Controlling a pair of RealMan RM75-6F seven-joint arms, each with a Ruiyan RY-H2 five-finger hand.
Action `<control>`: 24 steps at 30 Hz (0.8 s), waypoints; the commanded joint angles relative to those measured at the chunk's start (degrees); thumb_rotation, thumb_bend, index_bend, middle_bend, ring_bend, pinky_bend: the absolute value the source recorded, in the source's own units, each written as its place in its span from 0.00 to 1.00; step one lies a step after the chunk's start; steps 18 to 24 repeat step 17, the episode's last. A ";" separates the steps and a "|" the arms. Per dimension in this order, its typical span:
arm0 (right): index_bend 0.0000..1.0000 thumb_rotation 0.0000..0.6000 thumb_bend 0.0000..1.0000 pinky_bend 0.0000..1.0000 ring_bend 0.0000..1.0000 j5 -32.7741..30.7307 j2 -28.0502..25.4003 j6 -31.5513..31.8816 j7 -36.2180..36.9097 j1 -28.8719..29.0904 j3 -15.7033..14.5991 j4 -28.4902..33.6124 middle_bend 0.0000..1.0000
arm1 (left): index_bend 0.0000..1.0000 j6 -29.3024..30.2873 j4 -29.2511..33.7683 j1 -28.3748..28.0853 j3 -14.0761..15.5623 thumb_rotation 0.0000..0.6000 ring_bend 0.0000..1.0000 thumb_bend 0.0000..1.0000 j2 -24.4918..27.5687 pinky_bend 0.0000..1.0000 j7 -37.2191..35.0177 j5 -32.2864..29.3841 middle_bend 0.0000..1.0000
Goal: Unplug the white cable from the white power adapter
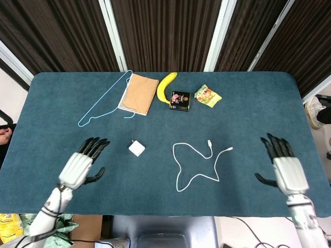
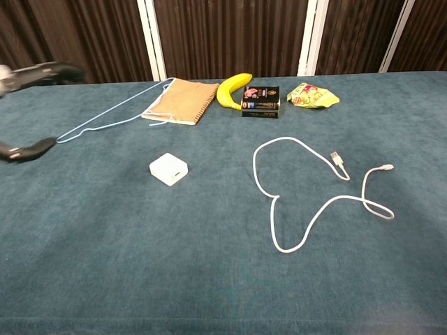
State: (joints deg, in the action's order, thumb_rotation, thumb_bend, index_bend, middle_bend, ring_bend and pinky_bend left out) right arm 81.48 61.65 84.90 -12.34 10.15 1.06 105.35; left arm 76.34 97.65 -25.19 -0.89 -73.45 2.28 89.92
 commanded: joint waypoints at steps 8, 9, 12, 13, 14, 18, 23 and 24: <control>0.00 1.00 0.23 0.00 0.00 9.53 1.70 15.87 7.95 -12.40 -4.90 -10.18 0.00 | 0.03 13.43 -16.54 11.74 12.19 1.00 0.00 0.44 7.56 0.00 -23.72 11.22 0.00; 0.00 1.00 0.23 0.00 0.00 10.09 1.56 15.81 8.21 -12.57 -5.16 -10.23 0.00 | 0.03 13.77 -17.15 11.81 12.03 1.00 0.00 0.44 7.71 0.00 -24.50 11.31 0.00; 0.00 1.00 0.23 0.00 0.00 10.53 0.66 14.75 9.03 -12.69 -5.40 -10.32 0.00 | 0.03 13.73 -18.58 12.14 11.02 1.00 0.00 0.43 7.26 0.00 -24.49 10.30 0.00; 0.00 1.00 0.23 0.00 0.00 10.24 0.45 14.42 9.29 -12.70 -5.24 -10.23 0.00 | 0.02 13.68 -18.62 12.27 10.68 1.00 0.00 0.43 7.12 0.00 -24.17 9.89 0.00; 0.00 1.00 0.23 0.00 0.00 9.83 0.26 14.08 9.60 -12.73 -5.05 -10.12 0.00 | 0.02 13.73 -18.56 12.42 10.40 1.00 0.00 0.43 7.02 0.00 -23.76 9.67 0.00; 0.00 1.00 0.23 0.00 0.00 8.98 -0.21 13.08 10.23 -12.65 -4.38 -9.98 0.00 | 0.01 13.72 -17.37 13.06 9.75 1.00 0.00 0.43 7.01 0.00 -23.16 8.63 0.00; 0.00 1.00 0.23 0.00 0.00 8.98 -0.21 13.08 10.23 -12.65 -4.38 -9.98 0.00 | 0.01 13.72 -17.37 13.06 9.75 1.00 0.00 0.43 7.01 0.00 -23.16 8.63 0.00; 0.00 1.00 0.23 0.00 0.00 8.98 -0.21 13.08 10.23 -12.65 -4.38 -9.98 0.00 | 0.01 13.72 -17.37 13.06 9.75 1.00 0.00 0.43 7.01 0.00 -23.16 8.63 0.00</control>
